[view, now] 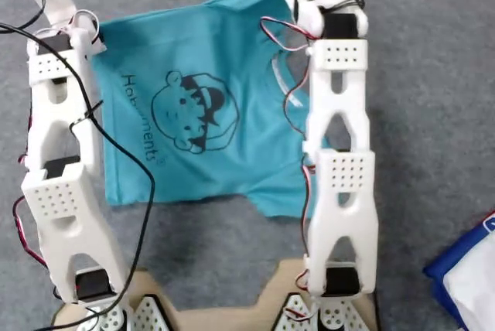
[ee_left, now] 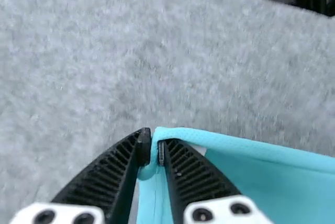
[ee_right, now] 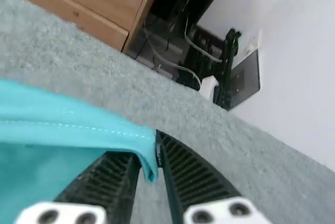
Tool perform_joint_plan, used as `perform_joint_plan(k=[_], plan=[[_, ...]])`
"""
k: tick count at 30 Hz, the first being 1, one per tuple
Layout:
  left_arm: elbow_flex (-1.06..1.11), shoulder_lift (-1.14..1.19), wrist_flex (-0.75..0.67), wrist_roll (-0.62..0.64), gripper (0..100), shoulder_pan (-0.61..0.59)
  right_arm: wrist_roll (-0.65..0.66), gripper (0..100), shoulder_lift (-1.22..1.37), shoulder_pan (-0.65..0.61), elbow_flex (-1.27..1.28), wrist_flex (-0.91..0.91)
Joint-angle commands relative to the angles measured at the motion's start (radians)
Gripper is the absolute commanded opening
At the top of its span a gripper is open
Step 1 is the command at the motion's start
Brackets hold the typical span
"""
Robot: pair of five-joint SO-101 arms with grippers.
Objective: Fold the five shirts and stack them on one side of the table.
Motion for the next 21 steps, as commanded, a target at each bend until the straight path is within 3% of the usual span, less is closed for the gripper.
perform_joint_plan(k=[1, 10, 15, 21], plan=[[-0.097, -0.022, 0.135, 0.008, 2, -0.031, 0.046, 0.5, -0.015, 0.038, -0.097, 0.141], [-0.414, -0.022, 0.629, 0.000, 2, -0.035, 0.313, 0.5, -0.018, 0.012, -0.133, 0.496], [-0.562, -0.021, 0.913, -0.112, 2, 0.014, 0.396, 0.5, -0.012, 0.010, -0.259, 0.715], [-0.453, -0.022, 0.936, -0.115, 2, 0.023, 0.417, 0.5, -0.018, 0.015, -0.277, 0.753]])
